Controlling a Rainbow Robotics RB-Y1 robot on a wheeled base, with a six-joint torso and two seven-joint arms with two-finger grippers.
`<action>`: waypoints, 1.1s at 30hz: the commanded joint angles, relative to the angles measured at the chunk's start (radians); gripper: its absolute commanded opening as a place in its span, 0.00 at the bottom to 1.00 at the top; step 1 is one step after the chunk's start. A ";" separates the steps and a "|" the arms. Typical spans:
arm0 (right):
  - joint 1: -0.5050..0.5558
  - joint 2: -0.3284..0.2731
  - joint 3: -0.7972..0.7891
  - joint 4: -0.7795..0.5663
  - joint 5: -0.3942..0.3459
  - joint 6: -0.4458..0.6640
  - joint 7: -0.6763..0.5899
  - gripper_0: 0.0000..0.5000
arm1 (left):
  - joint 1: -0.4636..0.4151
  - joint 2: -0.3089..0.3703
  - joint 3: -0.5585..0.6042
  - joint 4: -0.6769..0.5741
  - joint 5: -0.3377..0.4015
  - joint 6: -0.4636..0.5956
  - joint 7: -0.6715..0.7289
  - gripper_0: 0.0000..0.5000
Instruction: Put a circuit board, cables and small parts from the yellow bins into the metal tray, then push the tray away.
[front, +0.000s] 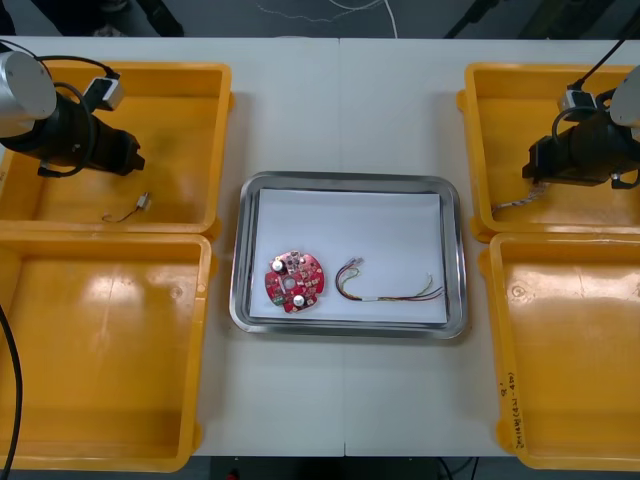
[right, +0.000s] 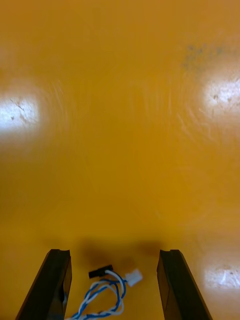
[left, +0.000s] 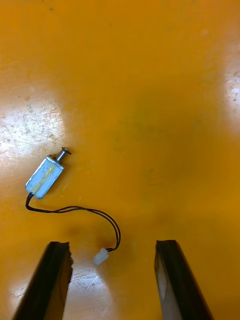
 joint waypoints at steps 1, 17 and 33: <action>-0.002 0.006 -0.004 -0.014 0.008 -0.051 -0.019 1.00 | -0.052 0.000 -0.003 -0.035 -0.012 0.007 -0.051 1.00; 0.014 -0.001 0.016 -0.014 0.026 -0.032 -0.018 1.00 | -0.118 0.066 0.000 -0.061 -0.032 0.168 -0.034 1.00; 0.033 0.001 0.016 -0.020 0.040 -0.005 -0.012 0.67 | -0.124 0.103 0.051 -0.067 -0.110 0.251 0.021 1.00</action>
